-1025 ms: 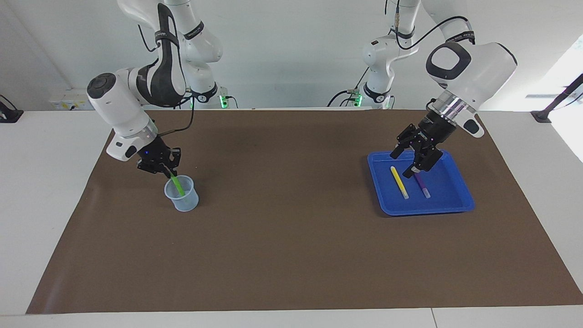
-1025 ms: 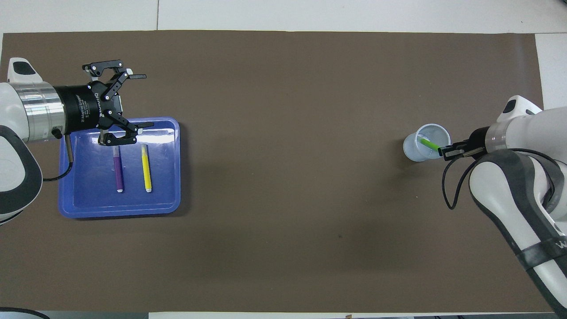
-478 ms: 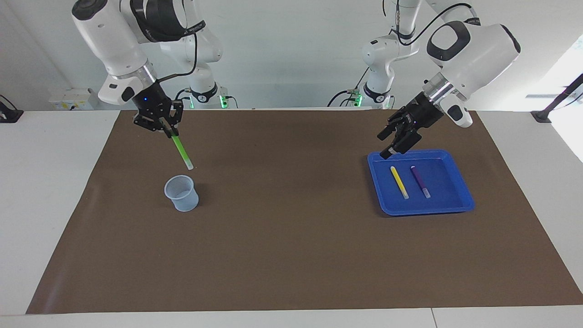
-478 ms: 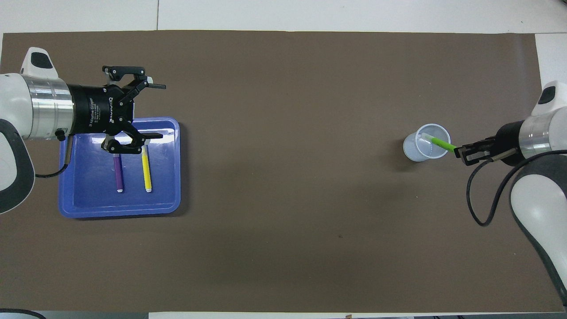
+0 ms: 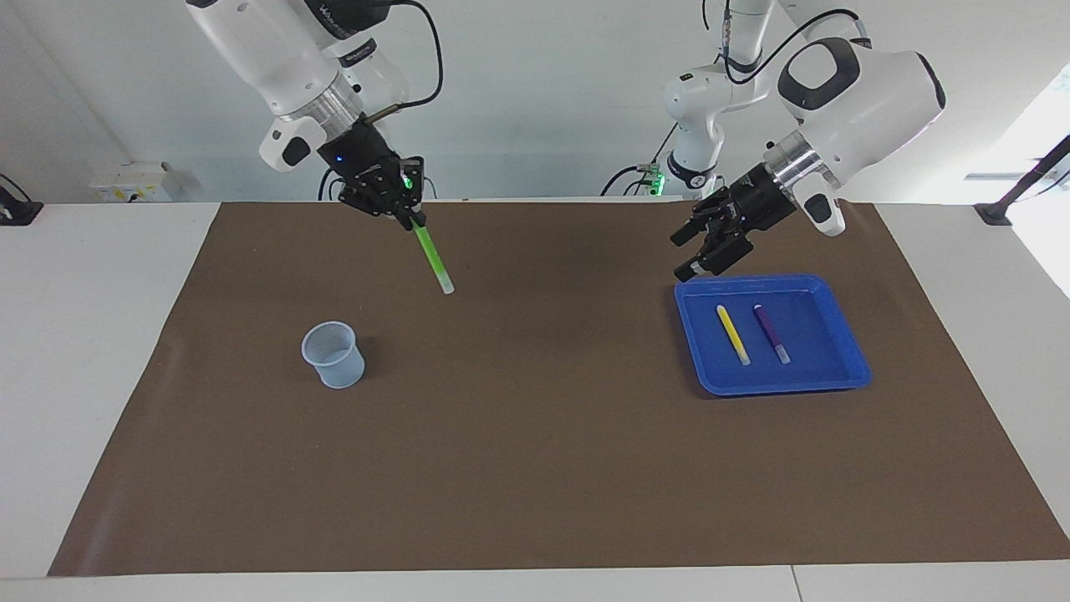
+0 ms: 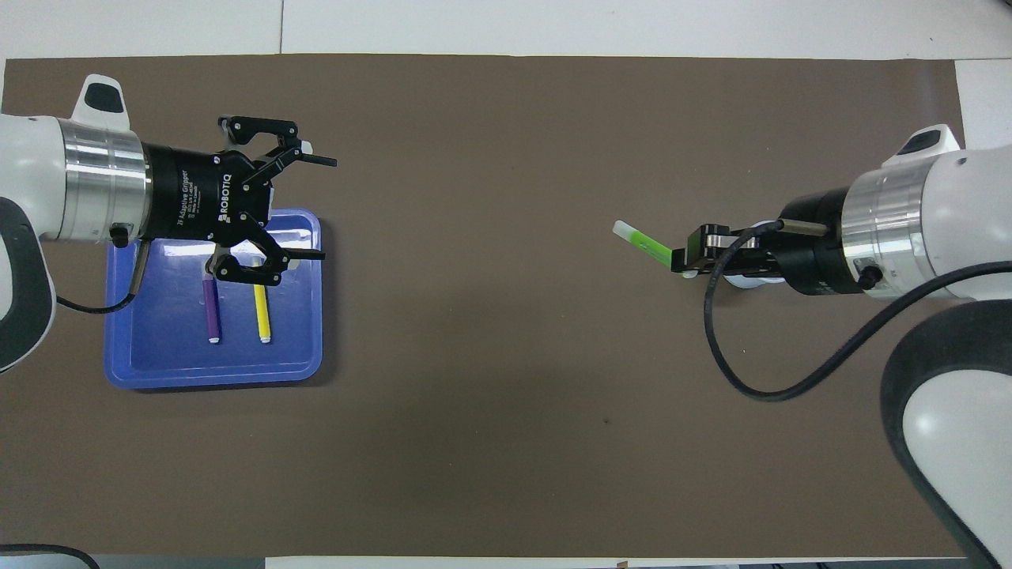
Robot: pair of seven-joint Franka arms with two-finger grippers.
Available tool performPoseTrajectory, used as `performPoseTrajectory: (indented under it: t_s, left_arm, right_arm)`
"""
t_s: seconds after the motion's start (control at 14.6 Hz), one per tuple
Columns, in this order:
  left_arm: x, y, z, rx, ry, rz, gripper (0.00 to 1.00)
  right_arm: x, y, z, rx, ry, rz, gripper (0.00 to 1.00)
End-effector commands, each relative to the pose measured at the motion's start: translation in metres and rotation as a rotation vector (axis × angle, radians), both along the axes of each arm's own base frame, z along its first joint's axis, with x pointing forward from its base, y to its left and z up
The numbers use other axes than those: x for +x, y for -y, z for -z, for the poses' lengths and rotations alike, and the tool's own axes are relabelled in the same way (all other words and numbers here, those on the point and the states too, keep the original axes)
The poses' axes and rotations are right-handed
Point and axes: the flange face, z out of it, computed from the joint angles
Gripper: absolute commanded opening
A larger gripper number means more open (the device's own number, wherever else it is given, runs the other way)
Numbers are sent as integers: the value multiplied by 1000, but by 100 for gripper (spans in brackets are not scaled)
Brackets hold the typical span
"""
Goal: Right arm passes pens to left for tray arrangement
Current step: 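Carry the green pen toward the left gripper while the left gripper opens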
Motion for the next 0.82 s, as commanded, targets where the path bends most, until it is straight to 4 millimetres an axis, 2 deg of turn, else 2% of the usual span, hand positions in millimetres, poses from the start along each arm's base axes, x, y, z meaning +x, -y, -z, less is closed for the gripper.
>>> performPoseTrajectory:
  t_s: [0.0, 0.14, 0.2, 0.27, 0.34, 0.55, 0.75]
  left_arm:
    - [-1, 5, -5, -24, -45, 9, 100]
    - [0, 6, -12, -24, -39, 3, 100]
    - [1, 6, -13, -26, -44, -3, 100]
    - [1, 6, -16, -29, -46, -11, 100]
    - [1, 8, -16, -31, -50, -11, 100]
    - [-3, 13, -17, -90, -82, -11, 100]
    - [-6, 15, -15, -164, -117, -28, 100]
  right_arm:
    - [4, -32, -15, 120, -44, 78, 0]
    - [-5, -71, -21, 179, -71, 133, 0]
    - [-4, -86, -16, 192, -84, 150, 0]
    - [1, -91, -11, 204, -95, 165, 0]
    - [2, -94, -17, 219, -102, 178, 0]
    - [17, -131, -17, 254, -159, 191, 0]
    - [21, -154, -19, 294, -137, 212, 0]
